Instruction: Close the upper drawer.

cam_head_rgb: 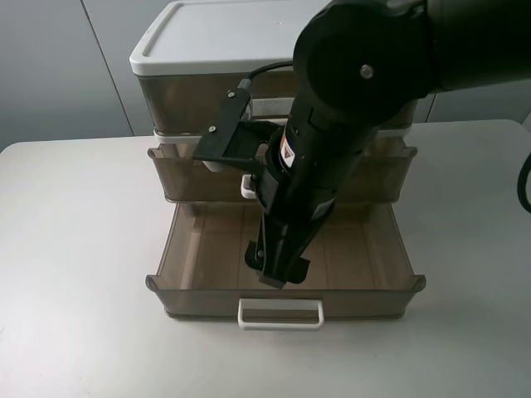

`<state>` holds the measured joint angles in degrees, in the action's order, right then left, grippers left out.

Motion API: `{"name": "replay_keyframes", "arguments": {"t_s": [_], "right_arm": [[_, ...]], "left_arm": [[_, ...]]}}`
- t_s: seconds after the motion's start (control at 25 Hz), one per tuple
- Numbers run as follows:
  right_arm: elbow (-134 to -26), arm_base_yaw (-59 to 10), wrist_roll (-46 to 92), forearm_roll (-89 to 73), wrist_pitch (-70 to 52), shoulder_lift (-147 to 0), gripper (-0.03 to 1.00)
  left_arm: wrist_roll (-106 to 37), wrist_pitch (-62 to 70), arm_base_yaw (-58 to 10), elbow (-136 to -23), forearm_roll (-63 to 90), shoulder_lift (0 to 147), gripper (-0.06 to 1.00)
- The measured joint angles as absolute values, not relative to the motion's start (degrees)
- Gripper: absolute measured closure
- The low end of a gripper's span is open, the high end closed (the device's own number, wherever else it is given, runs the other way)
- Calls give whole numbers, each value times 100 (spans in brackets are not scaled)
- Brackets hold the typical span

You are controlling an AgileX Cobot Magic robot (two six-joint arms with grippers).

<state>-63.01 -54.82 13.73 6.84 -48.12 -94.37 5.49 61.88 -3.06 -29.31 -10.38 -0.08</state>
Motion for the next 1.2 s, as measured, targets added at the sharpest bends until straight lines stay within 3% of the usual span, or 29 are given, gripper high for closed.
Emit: {"name": "replay_keyframes", "arguments": {"t_s": [0.4, 0.88, 1.2], "right_arm": [[-6301, -5367, 1137, 1569, -4086, -9437, 29], [-6301, -5558, 1352, 780, -4716, -9125, 29], [-6301, -5591, 1626, 288, -4423, -9472, 29]], "left_arm": [[549, 6188, -306, -2931, -1038, -8, 20], [549, 6188, -306, -2931, -1038, -8, 20], [549, 6188, -306, -2931, -1038, -8, 20]]}}
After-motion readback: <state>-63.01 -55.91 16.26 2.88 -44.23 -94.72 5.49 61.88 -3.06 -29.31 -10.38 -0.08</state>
